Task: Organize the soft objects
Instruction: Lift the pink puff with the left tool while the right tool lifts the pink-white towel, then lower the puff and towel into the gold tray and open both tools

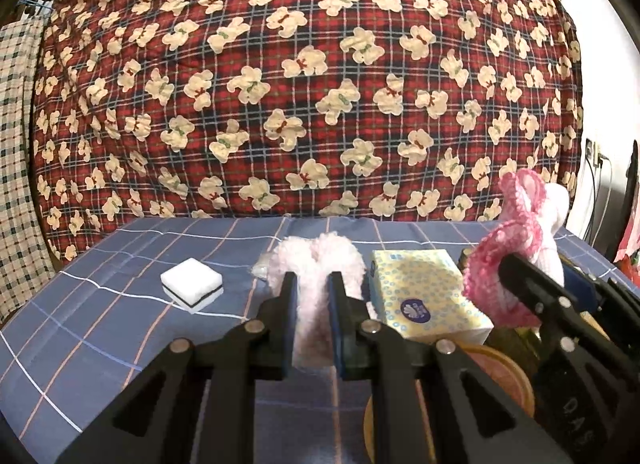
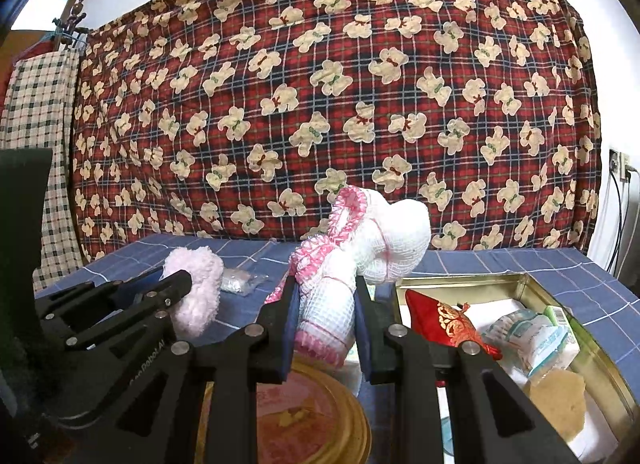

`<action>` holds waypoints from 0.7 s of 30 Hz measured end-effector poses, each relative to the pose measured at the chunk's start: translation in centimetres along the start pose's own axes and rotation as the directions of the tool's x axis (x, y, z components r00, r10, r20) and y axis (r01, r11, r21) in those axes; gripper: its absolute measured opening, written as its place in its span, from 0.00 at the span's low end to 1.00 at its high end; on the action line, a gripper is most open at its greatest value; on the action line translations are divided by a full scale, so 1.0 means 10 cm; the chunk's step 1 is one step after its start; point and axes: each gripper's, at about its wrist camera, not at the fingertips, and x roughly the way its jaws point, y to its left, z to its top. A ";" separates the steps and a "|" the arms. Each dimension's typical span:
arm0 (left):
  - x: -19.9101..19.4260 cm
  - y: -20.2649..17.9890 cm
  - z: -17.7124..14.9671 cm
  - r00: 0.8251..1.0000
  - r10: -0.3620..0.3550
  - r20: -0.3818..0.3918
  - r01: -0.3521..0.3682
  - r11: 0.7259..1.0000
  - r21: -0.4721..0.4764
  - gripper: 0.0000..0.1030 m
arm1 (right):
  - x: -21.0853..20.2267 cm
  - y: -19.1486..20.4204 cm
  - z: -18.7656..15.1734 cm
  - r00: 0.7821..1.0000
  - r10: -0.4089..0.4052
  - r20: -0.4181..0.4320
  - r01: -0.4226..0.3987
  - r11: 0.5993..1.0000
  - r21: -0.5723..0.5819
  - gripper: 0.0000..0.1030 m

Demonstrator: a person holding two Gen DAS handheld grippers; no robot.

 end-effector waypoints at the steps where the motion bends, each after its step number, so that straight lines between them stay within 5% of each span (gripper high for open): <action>1: 0.00 0.00 0.00 1.000 0.001 -0.001 -0.001 1.000 -0.002 0.12 | -0.02 0.00 0.00 1.000 0.000 0.007 0.000 1.000 0.000 0.27; 12: -0.07 -0.13 0.08 0.995 -0.091 -0.031 0.089 0.995 -0.043 0.12 | -0.18 -0.13 0.03 1.000 0.021 0.021 -0.021 1.000 0.013 0.27; 21: -0.23 -0.56 0.30 0.974 -0.221 -0.043 0.220 0.975 -0.025 0.12 | -0.49 -0.53 0.21 0.999 -0.004 0.044 0.002 0.999 0.047 0.27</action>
